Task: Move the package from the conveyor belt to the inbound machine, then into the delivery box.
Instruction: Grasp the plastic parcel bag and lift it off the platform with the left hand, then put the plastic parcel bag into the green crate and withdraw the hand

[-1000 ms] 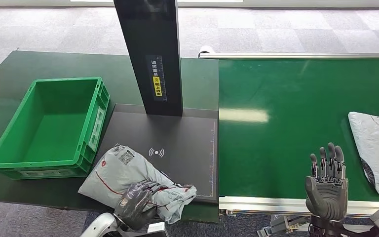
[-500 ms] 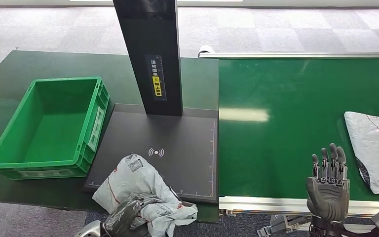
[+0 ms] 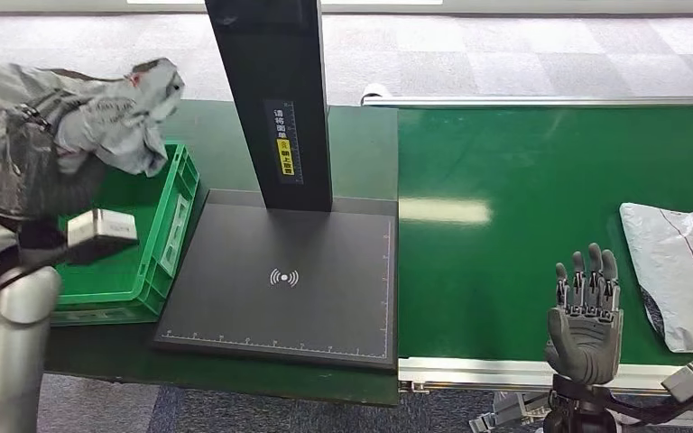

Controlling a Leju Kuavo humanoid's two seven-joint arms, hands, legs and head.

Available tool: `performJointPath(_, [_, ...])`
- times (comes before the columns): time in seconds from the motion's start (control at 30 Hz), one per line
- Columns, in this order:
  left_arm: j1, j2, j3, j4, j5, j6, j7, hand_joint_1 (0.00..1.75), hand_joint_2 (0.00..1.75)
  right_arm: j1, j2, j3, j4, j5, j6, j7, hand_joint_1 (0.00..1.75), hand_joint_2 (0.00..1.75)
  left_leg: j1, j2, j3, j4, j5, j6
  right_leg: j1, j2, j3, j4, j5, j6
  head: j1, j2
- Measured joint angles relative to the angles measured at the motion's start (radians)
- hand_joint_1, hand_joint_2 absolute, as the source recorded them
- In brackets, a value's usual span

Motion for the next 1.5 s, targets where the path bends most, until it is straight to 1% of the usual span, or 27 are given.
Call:
performJointPath(0.07, [-0.072, 0.031, 0.014, 0.067, -0.068, 0.015, 0.034, 1.75, 1.75, -0.03, -0.007, 0.021, 0.02, -0.005, -0.007, 0.008, 0.0, 1.75, 0.0, 0.0, 0.0, 0.0, 0.0, 0.0, 0.0, 0.0, 0.0, 0.0, 0.0, 0.0, 0.0, 0.0])
performJointPath(0.13, [-0.112, 0.051, 0.019, 0.132, -0.128, 0.04, 0.051, 1.75, 1.75, -0.052, -0.01, 0.04, 0.035, -0.005, -0.011, 0.014, 0.0, 1.75, 0.0, 0.0, 0.0, 0.0, 0.0, 0.0, 0.0, 0.0, -0.001, 0.0, 0.0, 0.0, 0.0, 0.0])
performJointPath(0.23, [-0.138, 0.068, 0.02, 0.204, -0.16, 0.069, 0.056, 1.75, 1.75, -0.069, -0.014, 0.059, 0.049, -0.005, -0.014, 0.018, 0.0, 1.75, 0.0, 0.0, -0.003, 0.0, 0.0, 0.0, 0.0, 0.0, -0.003, 0.001, 0.0, 0.0, 0.0, 0.0])
performJointPath(0.3, [-0.148, 0.075, 0.019, 0.239, -0.192, 0.068, 0.074, 1.75, 1.75, -0.074, -0.016, 0.067, 0.056, -0.005, -0.015, 0.018, 0.0, 1.75, 0.0, 0.0, -0.005, 0.0, 0.0, 0.0, 0.0, 0.0, -0.005, 0.001, 0.0, 0.0, 0.0, 0.0])
performJointPath(0.4, [-0.171, 0.088, 0.002, 0.319, -0.337, 0.064, 0.14, 1.75, 1.75, -0.083, -0.019, 0.081, 0.066, -0.004, -0.014, 0.018, 0.0, 1.75, 0.0, 0.0, -0.006, 0.0, 0.0, 0.0, 0.0, 0.0, -0.007, 0.0, 0.0, 0.0, 0.0, 0.0])
performJointPath(0.5, [-0.233, 0.095, -0.043, 0.475, -0.526, 0.064, 0.229, 1.75, 1.75, -0.1, -0.022, 0.095, 0.078, -0.003, -0.015, 0.017, 0.0, 1.75, 0.0, 0.0, -0.007, 0.001, 0.001, -0.001, 0.0, 0.0, -0.008, 0.0, 0.0, 0.0, 0.0, 0.0])
performJointPath(0.6, [-0.32, 0.091, -0.088, 0.654, -0.618, 0.064, 0.288, 1.75, 1.75, -0.105, -0.024, 0.101, 0.081, -0.007, -0.022, 0.015, 0.0, 1.75, 0.0, 0.0, -0.007, 0.001, 0.001, -0.001, 0.0, 0.0, -0.008, 0.001, 0.001, 0.0, 0.0, 0.0])
performJointPath(0.67, [-0.358, 0.088, -0.108, 0.736, -0.631, 0.067, 0.3, 1.75, 1.75, -0.102, -0.027, 0.101, 0.081, -0.011, -0.023, 0.014, 0.0, 1.75, 0.0, 0.001, -0.007, 0.001, 0.001, -0.001, 0.0, 0.001, -0.008, 0.001, 0.001, -0.001, 0.0, 0.0])
performJointPath(0.73, [-0.381, 0.084, -0.122, 0.789, -0.634, 0.069, 0.303, 1.75, 1.75, -0.099, -0.029, 0.101, 0.081, -0.014, -0.024, 0.013, 0.0, 1.75, 0.0, 0.002, -0.007, 0.001, 0.001, -0.001, 0.0, 0.002, -0.009, 0.001, 0.001, -0.001, 0.0, 0.0])
performJointPath(0.93, [-0.424, 0.076, -0.145, 0.889, -0.641, 0.06, 0.312, 1.74, 1.75, -0.083, -0.032, 0.099, 0.079, -0.016, -0.023, 0.013, 0.0, 1.75, 0.0, 0.002, -0.009, 0.001, 0.001, -0.001, 0.0, 0.002, -0.011, 0.001, 0.001, -0.001, 0.0, 0.0])
performJointPath(1.03, [-0.452, 0.076, -0.152, 0.937, -0.644, 0.061, 0.329, 1.65, 1.75, -0.069, -0.033, 0.097, 0.074, -0.016, -0.023, 0.014, 0.0, 1.75, 0.0, 0.002, -0.01, 0.001, 0.001, -0.001, 0.0, 0.002, -0.011, 0.001, 0.001, -0.001, 0.0, 0.0])
performJointPath(1.07, [-0.461, 0.076, -0.154, 0.953, -0.649, 0.062, 0.338, 1.63, 1.75, -0.067, -0.033, 0.096, 0.073, -0.016, -0.023, 0.015, 0.0, 1.75, 0.0, 0.002, -0.01, 0.001, 0.001, -0.001, 0.0, 0.003, -0.011, 0.001, 0.001, -0.001, 0.0, 0.0])
performJointPath(1.13, [-0.473, 0.077, -0.158, 0.981, -0.664, 0.063, 0.365, 1.65, 1.75, -0.065, -0.035, 0.095, 0.071, -0.015, -0.025, 0.017, 0.0, 1.75, 0.0, 0.002, -0.01, 0.001, 0.001, -0.001, 0.0, 0.003, -0.011, 0.001, 0.001, -0.001, 0.0, 0.0])
performJointPath(1.27, [-0.492, 0.089, -0.175, 1.029, -0.689, 0.068, 0.444, 1.64, 1.75, -0.064, -0.041, 0.094, 0.07, -0.016, -0.033, 0.018, 0.0, 1.75, 0.0, 0.002, -0.01, 0.001, 0.001, -0.001, 0.0, 0.003, -0.011, 0.001, 0.001, -0.001, 0.0, 0.0])
performJointPath(1.37, [-0.498, 0.098, -0.185, 1.05, -0.694, 0.07, 0.458, 1.63, 1.75, -0.064, -0.044, 0.094, 0.07, -0.016, -0.034, 0.018, 0.0, 1.75, 0.0, 0.001, -0.01, 0.001, 0.001, -0.001, 0.0, 0.002, -0.011, 0.001, 0.001, -0.001, 0.0, 0.0])
performJointPath(1.4, [-0.498, 0.1, -0.188, 1.055, -0.694, 0.071, 0.459, 1.58, 1.75, -0.064, -0.044, 0.094, 0.07, -0.016, -0.035, 0.018, 0.0, 1.75, 0.0, 0.001, -0.01, 0.001, 0.001, -0.001, 0.0, 0.002, -0.011, 0.001, 0.001, -0.001, 0.0, 0.0])
performJointPath(1.43, [-0.499, 0.101, -0.19, 1.06, -0.694, 0.071, 0.46, 1.35, 1.75, -0.064, -0.045, 0.094, 0.07, -0.016, -0.035, 0.018, 0.0, 1.75, 0.0, 0.001, -0.01, 0.001, 0.001, -0.001, 0.0, 0.002, -0.011, 0.001, 0.001, -0.001, 0.0, 0.0])
performJointPath(1.5, [-0.5, 0.104, -0.196, 1.067, -0.694, 0.07, 0.47, 0.54, 1.75, -0.064, -0.045, 0.094, 0.07, -0.016, -0.037, 0.018, 0.0, 1.75, 0.0, 0.001, -0.01, 0.001, 0.001, -0.001, 0.0, 0.002, -0.011, 0.001, 0.001, -0.001, 0.0, 0.0])
